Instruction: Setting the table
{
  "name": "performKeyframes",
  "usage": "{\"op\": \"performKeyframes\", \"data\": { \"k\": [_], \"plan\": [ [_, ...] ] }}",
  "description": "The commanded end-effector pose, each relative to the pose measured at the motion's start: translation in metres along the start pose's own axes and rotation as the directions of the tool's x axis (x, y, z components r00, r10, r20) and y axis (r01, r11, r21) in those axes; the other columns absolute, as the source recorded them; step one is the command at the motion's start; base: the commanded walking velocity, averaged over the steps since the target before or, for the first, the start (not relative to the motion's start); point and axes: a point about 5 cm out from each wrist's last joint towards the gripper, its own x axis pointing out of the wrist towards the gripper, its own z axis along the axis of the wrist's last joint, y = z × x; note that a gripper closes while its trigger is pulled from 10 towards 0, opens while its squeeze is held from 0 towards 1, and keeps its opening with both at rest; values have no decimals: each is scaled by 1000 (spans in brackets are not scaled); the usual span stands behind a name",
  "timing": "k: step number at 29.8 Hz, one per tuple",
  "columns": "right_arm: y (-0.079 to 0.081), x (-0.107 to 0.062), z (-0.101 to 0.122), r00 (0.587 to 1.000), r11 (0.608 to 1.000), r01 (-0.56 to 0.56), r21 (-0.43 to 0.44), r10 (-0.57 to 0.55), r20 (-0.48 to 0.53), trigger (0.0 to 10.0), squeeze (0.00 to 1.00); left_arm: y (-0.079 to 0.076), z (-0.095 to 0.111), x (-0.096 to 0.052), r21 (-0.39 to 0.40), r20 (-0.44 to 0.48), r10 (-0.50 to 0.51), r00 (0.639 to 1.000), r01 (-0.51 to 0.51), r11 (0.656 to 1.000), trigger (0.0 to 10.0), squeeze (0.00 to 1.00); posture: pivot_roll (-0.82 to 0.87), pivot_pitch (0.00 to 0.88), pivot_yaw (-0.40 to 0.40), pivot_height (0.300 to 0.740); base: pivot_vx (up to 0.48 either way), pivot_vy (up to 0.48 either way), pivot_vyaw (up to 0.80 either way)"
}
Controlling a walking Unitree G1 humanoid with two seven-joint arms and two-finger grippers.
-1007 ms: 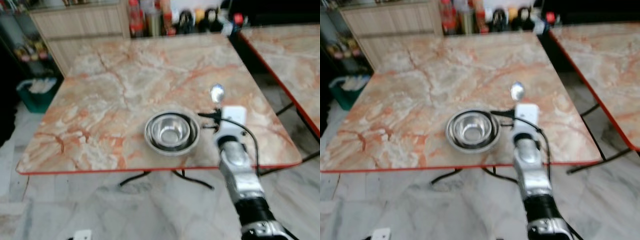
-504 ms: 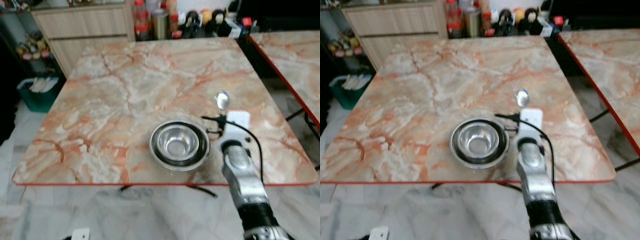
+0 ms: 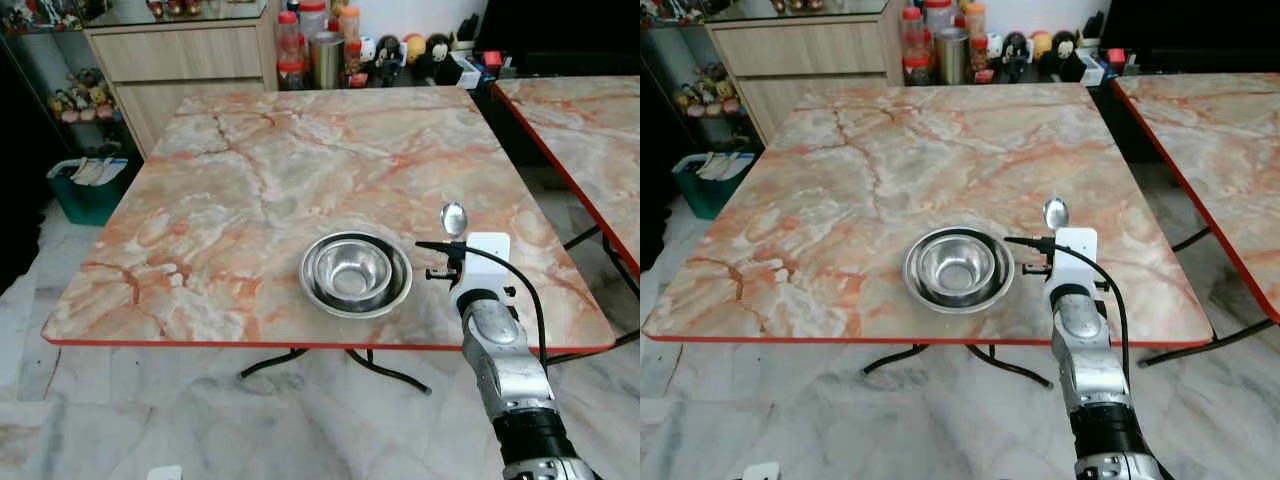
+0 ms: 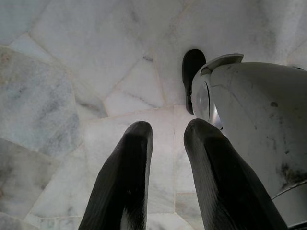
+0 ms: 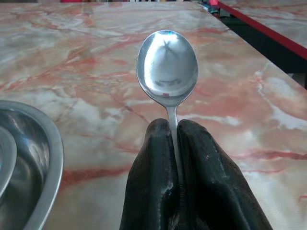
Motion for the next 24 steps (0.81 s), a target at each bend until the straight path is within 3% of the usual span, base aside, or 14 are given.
{"op": "performKeyframes", "data": {
  "k": [1, 7, 24],
  "plan": [
    [0, 4, 6, 1000, 1000, -16, -2, 16, -2, 10000, 0, -2, -5, 0, 4, -16, -2, 1000, 2, 1000, 10000, 0, -93, 104, 34, 740, 0, 0, 0],
    [0, 6, -1, 995, 996, -85, 15, 86, -58, 10000, 0, -2, -6, 0, 8, -20, -1, 1000, 1, 1000, 10000, 0, -92, 108, 36, 740, 0, 0, 0],
    [3, 9, -17, 984, 990, -131, 46, 135, -117, 10000, 0, -10, -6, 1, 22, -19, -8, 1000, 8, 1000, 10000, 0, -86, 112, 35, 740, 0, 0, 0]
  ]
}}
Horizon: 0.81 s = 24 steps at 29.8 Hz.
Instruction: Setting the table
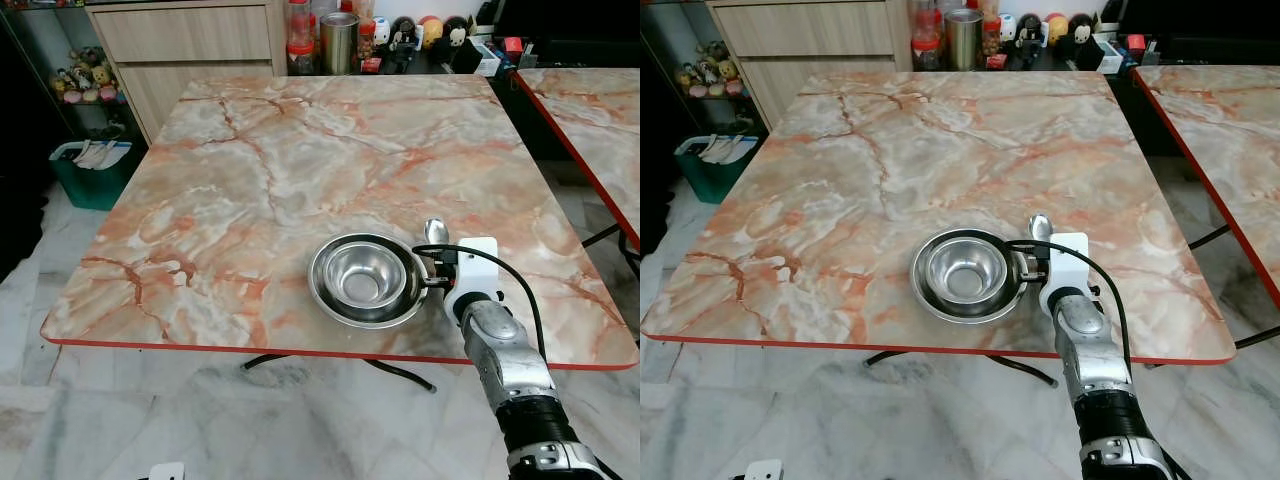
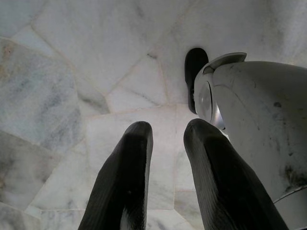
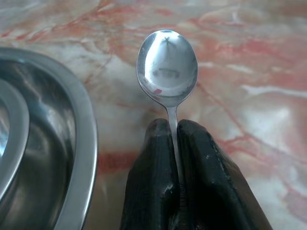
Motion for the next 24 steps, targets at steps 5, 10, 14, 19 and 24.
{"op": "performKeyframes", "data": {
  "k": [5, 10, 14, 19, 24],
  "plan": [
    [1, 1, -3, 1000, 1000, -1, 13, 2, -6, 10000, 0, 0, -8, -1, 12, -28, -11, 1000, 12, 1000, 10000, 0, -84, 112, 36, 740, 0, 0, 0],
    [2, 0, -3, 1000, 1000, -5, 17, 5, -6, 10000, 0, 14, -8, -3, 13, -30, 3, 1000, -2, 1000, 10000, 0, -85, 112, 37, 740, 0, 0, 0],
    [4, -1, -5, 999, 1000, -25, 13, 25, -24, 10000, 0, 24, -8, -4, 14, -30, 12, 999, -12, 1000, 10000, 0, -85, 113, 36, 740, 0, 0, 0],
    [7, -1, -10, 998, 999, -51, 11, 51, -43, 10000, 0, 19, -9, -3, 15, -31, 5, 1000, -5, 1000, 10000, 0, -84, 114, 36, 740, 0, 0, 0],
    [9, -1, -10, 997, 998, -62, 9, 62, -45, 10000, 0, 0, -7, -1, 15, -29, -15, 999, 15, 1000, 10000, 0, -84, 114, 36, 740, 0, 0, 0]
  ]
}}
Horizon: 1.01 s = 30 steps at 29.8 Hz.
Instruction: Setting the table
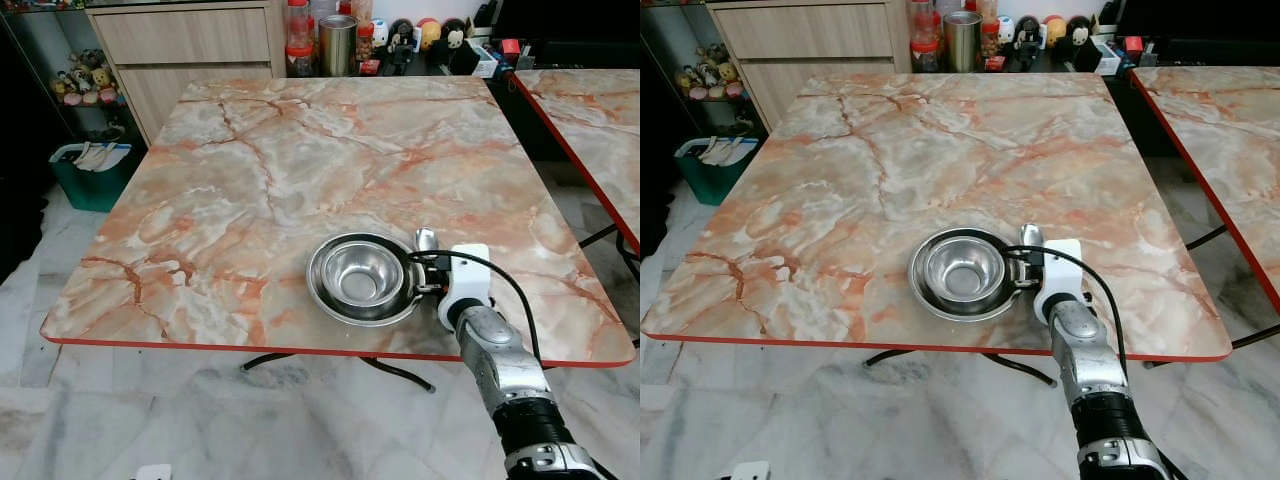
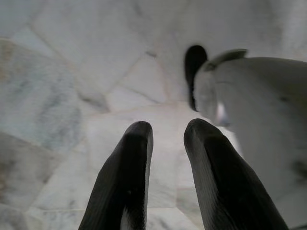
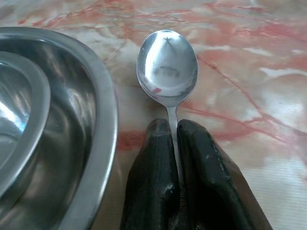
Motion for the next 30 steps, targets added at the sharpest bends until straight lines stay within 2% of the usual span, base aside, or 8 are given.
{"op": "performKeyframes", "data": {
  "k": [1, 6, 12, 16, 20, 24, 30],
  "plan": [
    [1, -1, -4, 1000, 1000, -7, 0, 7, -19, 10000, 0, -9, -5, 1, 11, -22, -1, 1000, 2, 1000, 10000, 0, -84, 115, 37, 740, 0, 0, 0],
    [-1, -1, -5, 1000, 1000, 12, -4, -12, -28, 10000, 0, -21, -3, 2, 11, -21, -16, 1000, 16, 1000, 10000, 0, -85, 115, 35, 740, 0, 0, 0],
    [-3, -1, -5, 999, 1000, 18, -5, -18, -29, 10000, 0, -22, -2, 2, 10, -20, -17, 1000, 17, 1000, 10000, 0, -85, 115, 35, 740, 0, 0, 0],
    [-3, -2, -4, 1000, 1000, 13, -9, -13, -28, 10000, 0, -8, 1, 1, 10, -16, 0, 1000, 0, 1000, 10000, 0, -84, 117, 36, 740, 0, 0, 0],
    [-3, -2, -4, 1000, 1000, 13, -10, -14, -28, 10000, 0, -7, 1, 1, 10, -16, 1, 1000, -1, 1000, 10000, 0, -84, 117, 36, 740, 0, 0, 0],
    [-8, -3, -2, 999, 1000, 28, -14, -28, -26, 10000, 0, 17, -9, -4, 10, -28, 28, 999, -28, 1000, 10000, 0, -84, 117, 38, 740, 0, 0, 0],
    [-9, -3, -1, 999, 999, 28, -22, -29, -28, 10000, 0, 23, -5, -4, 3, 4, 64, 998, -64, 998, 10000, 0, -82, 118, 36, 740, 0, 0, 0]
  ]
}}
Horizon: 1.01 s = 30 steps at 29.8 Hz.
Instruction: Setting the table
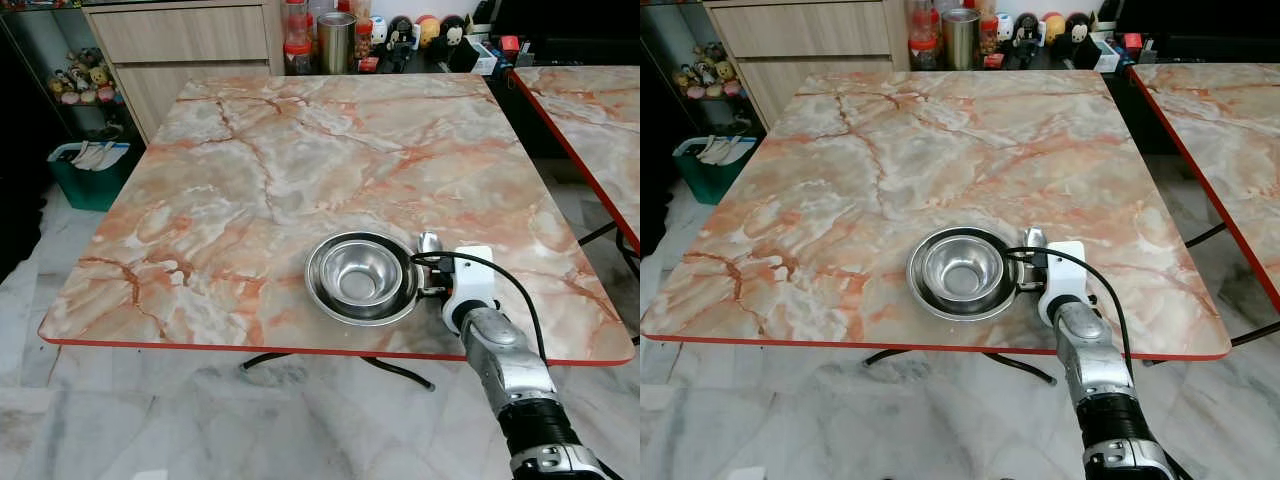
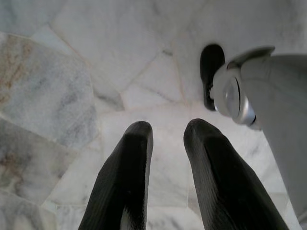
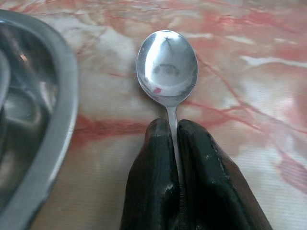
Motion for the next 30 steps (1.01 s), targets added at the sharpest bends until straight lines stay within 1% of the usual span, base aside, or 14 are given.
{"op": "performKeyframes", "data": {
  "k": [1, 2, 5, 8, 9, 10, 16, 22, 23, 25, 26, 30],
  "plan": [
    [1, -1, 0, 1000, 1000, -4, -10, 4, -1, 10000, 0, 1, 0, 0, -14, 6, 16, 1000, -16, 1000, 10000, 0, -82, 118, 36, 740, 0, 0, 0],
    [0, -2, -1, 1000, 1000, -4, -14, 4, -6, 10000, 0, -1, 9, 1, -38, 37, 27, 999, -25, 999, 10000, 0, -82, 119, 36, 740, 0, 0, 0],
    [0, -2, -3, 1000, 1000, -2, -15, 1, -12, 10000, 0, -5, 15, 2, -47, 52, 22, 998, -20, 999, 10000, 0, -82, 119, 36, 740, 0, 0, 0],
    [0, -3, -5, 1000, 1000, -3, -14, 3, -18, 10000, 0, -20, 26, 5, -41, 68, 1, 998, 1, 999, 10000, 0, -84, 117, 36, 740, 0, 0, 0],
    [0, -3, -5, 1000, 1000, -3, -14, 3, -18, 10000, 0, -20, 26, 5, -41, 68, 1, 998, 1, 999, 10000, 0, -84, 117, 36, 740, 0, 0, 0],
    [0, -3, -5, 1000, 1000, -3, -12, 3, -21, 10000, 0, -26, 29, 5, -38, 73, -7, 997, 9, 999, 10000, 0, -84, 118, 37, 740, 0, 0, 0],
    [0, -3, -5, 1000, 1000, -2, -11, 1, -24, 10000, 0, -28, 30, 5, -38, 77, -12, 997, 15, 999, 10000, 0, -83, 119, 34, 740, 0, 0, 0],
    [0, -3, -6, 1000, 1000, -3, -11, 3, -28, 10000, 0, -24, 30, 5, -39, 77, -11, 997, 14, 999, 10000, 0, -81, 119, 35, 740, 0, 0, 0],
    [1, -3, -6, 1000, 1000, -9, -7, 8, -28, 10000, 384, -24, 30, 5, -38, 76, -10, 997, 13, 999, 10000, 0, -80, 119, 35, 740, 0, 0, 0],
    [2, -3, -6, 1000, 1000, -12, -4, 12, -28, 10000, 384, -24, 30, 5, -37, 75, -10, 997, 13, 999, 10000, 0, -80, 119, 35, 740, 0, 0, 0],
    [3, -3, -6, 999, 1000, -14, -4, 14, -29, 10000, 1000, -25, 30, 5, -36, 74, -12, 997, 14, 999, 10000, 0, -81, 118, 35, 740, 0, 0, 0],
    [3, -3, -6, 1000, 1000, -11, -5, 10, -29, 10000, 1000, -27, 30, 5, -33, 73, -19, 997, 21, 999, 10000, 0, -80, 118, 35, 740, 0, 0, 0]
  ]
}}
